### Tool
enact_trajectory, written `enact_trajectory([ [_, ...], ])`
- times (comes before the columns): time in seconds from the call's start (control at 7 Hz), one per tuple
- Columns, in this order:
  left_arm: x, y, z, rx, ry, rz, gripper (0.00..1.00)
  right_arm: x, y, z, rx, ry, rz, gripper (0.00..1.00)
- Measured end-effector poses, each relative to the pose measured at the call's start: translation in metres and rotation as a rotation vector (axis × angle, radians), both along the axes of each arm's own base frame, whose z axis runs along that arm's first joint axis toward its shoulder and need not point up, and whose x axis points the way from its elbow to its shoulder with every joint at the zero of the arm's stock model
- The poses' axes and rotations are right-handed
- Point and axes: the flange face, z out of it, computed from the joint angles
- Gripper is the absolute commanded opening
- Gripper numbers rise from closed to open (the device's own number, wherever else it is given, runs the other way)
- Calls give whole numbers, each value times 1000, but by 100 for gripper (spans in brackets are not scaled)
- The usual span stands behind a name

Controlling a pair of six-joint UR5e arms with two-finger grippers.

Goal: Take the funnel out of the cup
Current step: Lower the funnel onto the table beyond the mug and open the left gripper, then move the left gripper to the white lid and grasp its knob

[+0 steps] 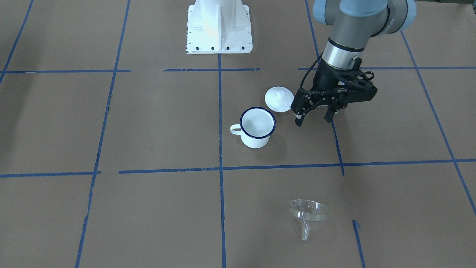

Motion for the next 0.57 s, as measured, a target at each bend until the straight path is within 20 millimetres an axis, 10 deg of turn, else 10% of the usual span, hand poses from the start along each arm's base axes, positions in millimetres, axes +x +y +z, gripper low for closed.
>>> enact_trajectory([
  [0.57,60,69,27,3,-51,224,100,0,0,0,0,0,0,100],
])
